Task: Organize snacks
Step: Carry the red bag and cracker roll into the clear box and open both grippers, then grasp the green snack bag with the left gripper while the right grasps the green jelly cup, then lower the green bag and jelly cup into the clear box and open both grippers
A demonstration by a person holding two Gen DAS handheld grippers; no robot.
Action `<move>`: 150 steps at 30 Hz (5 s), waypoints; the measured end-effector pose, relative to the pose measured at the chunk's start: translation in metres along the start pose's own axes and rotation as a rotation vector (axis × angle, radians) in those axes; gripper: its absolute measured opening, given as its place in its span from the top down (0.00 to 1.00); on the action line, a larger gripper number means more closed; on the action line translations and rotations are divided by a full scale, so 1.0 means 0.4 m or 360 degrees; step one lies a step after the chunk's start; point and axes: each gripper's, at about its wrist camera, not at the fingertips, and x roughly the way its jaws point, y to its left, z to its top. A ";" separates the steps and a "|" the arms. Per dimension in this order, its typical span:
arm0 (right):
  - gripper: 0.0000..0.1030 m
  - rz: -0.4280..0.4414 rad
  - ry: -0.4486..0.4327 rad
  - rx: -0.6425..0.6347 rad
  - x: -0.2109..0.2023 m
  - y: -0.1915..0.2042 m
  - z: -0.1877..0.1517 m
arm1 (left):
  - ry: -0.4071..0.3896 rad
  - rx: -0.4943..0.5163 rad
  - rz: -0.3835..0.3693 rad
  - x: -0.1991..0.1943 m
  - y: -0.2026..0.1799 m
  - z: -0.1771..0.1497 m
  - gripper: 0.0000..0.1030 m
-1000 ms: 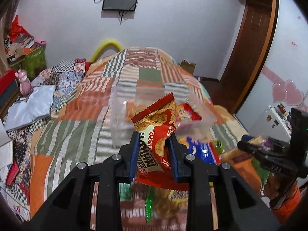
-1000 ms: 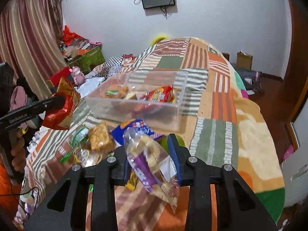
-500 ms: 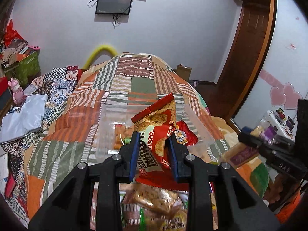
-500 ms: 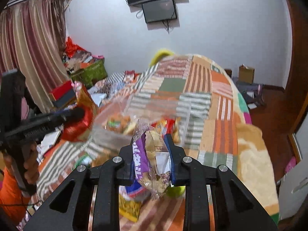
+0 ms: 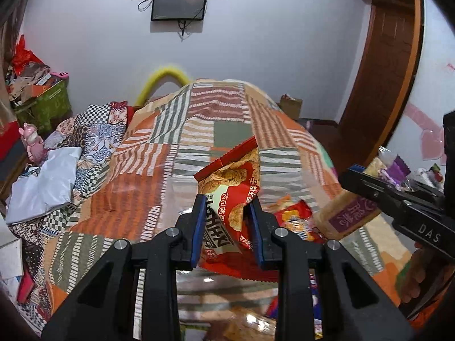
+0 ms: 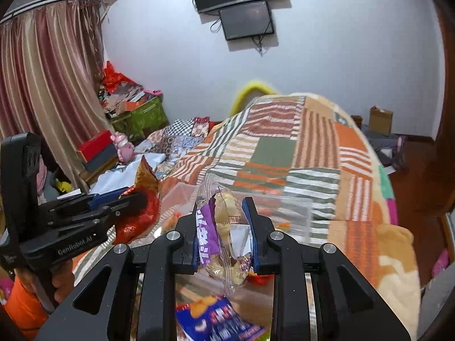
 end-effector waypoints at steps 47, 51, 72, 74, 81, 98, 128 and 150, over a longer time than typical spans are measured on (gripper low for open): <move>0.39 -0.0081 0.0138 -0.0111 -0.061 0.047 -0.101 | 0.0135 0.0008 0.0061 -0.076 0.044 -0.131 0.40; 0.33 -0.0129 0.0138 -0.0079 -0.102 0.033 -0.152 | 0.0177 -0.0007 0.0077 -0.104 0.068 -0.184 0.33; 0.30 -0.0270 0.0394 0.0107 -0.073 -0.097 -0.356 | 0.0539 -0.0125 0.0105 -0.010 0.137 -0.411 0.32; 0.31 -0.0263 0.0403 0.0106 -0.062 -0.099 -0.357 | 0.0525 -0.0094 0.0125 -0.001 0.129 -0.409 0.32; 0.55 -0.0234 0.0434 0.0178 -0.033 -0.121 -0.357 | 0.0521 -0.0132 0.0100 0.021 0.137 -0.400 0.41; 0.57 -0.0273 0.0367 0.0193 -0.081 -0.119 -0.356 | 0.0427 -0.0146 0.0079 -0.034 0.129 -0.378 0.58; 0.57 -0.0149 -0.0009 0.0105 -0.120 -0.042 -0.153 | 0.0105 0.0015 -0.0139 -0.070 -0.055 -0.140 0.58; 0.57 -0.0155 0.0107 0.0158 0.048 -0.070 -0.127 | 0.0215 0.0099 -0.0116 0.154 -0.116 -0.081 0.58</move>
